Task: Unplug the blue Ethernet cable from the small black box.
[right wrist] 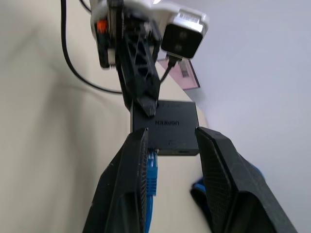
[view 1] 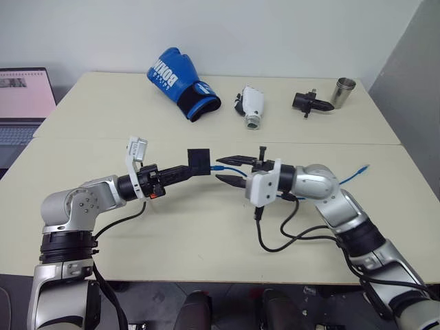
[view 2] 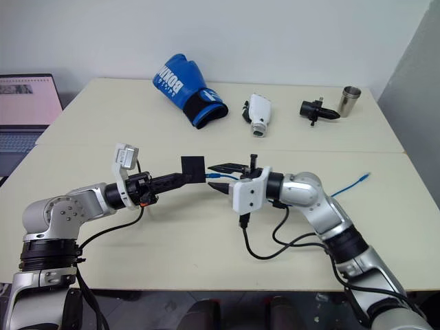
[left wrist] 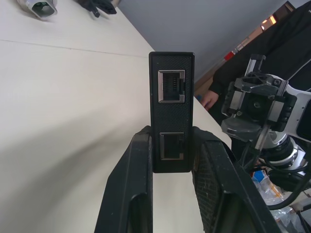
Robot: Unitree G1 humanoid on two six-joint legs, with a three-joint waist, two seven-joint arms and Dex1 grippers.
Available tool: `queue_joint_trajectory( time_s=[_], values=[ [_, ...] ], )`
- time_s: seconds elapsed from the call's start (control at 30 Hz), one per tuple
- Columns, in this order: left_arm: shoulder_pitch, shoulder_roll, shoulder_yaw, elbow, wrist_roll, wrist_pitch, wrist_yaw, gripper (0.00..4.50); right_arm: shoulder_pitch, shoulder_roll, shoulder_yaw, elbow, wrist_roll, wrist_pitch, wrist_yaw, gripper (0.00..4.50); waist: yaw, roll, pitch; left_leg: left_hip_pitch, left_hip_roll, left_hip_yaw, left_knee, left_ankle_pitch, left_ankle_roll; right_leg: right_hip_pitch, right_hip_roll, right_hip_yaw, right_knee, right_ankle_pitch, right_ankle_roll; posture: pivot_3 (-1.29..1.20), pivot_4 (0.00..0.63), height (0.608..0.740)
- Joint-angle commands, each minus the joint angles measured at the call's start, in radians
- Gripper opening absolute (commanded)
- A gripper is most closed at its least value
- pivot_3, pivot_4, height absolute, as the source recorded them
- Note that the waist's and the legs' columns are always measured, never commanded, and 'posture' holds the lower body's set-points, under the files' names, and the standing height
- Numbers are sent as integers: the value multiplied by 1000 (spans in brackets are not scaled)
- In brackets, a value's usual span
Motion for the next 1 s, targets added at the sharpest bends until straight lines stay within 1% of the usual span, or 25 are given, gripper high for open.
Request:
queue_joint_trajectory(
  time_s=[0.03,0.07,0.2,0.33,0.5,0.73,0.77,0.83,0.87,0.9,1.0],
  values=[
    [-28,29,-25,-61,4,-32,-57,765,26,9,-84,-138,213,290,12,1620,0,0,0,0,0,0,0,0,0,0,0,0,0,0,0,0,150,740],
    [-35,35,-34,-69,9,-39,-70,765,33,12,-102,-160,274,394,6,1620,-1,0,0,0,0,0,0,0,0,0,0,0,0,0,0,0,150,740],
    [-71,74,-84,-81,51,-97,-136,765,29,15,-162,-192,451,687,-4,1620,0,0,0,1,1,-1,0,0,0,0,1,-1,1,0,0,0,150,740],
    [-103,77,-97,-53,63,-117,-158,765,22,4,-182,-220,548,878,-5,1620,-1,0,0,1,0,0,-1,0,0,0,1,0,0,0,0,0,150,740],
    [-100,86,-123,-69,81,-132,-193,765,-23,34,-218,-175,598,985,-38,1620,-3,0,0,0,0,1,-1,0,0,-1,1,0,0,0,0,0,150,740],
    [-101,90,-136,-69,100,-148,-212,765,-76,45,-245,-107,643,1044,10,1620,-4,0,0,0,0,1,-1,0,0,-2,2,0,0,0,0,0,150,740],
    [-103,88,-134,-66,101,-147,-213,765,-81,43,-245,-100,654,1057,20,1952,-3,0,0,-1,0,1,-1,0,0,-2,2,0,0,0,0,0,150,740],
    [-110,84,-128,-63,98,-141,-215,765,-90,44,-248,-87,666,1079,28,2173,-4,0,0,-1,0,1,-1,0,0,-2,2,0,0,0,0,0,150,740],
    [-112,84,-127,-64,97,-140,-217,765,-96,50,-255,-76,674,1093,24,2545,-4,0,0,-1,0,1,-1,0,0,-2,2,0,0,0,0,0,150,740],
    [-114,85,-129,-62,97,-140,-224,765,-104,54,-258,-59,679,1105,25,2716,-4,0,0,-1,0,1,-1,0,0,-2,2,0,0,0,0,0,150,740],
    [-117,81,-129,-57,94,-142,-238,765,-119,63,-273,-19,704,1146,31,2746,-4,0,0,-1,0,1,-1,0,0,-2,2,0,0,0,0,0,150,740]
  ],
)
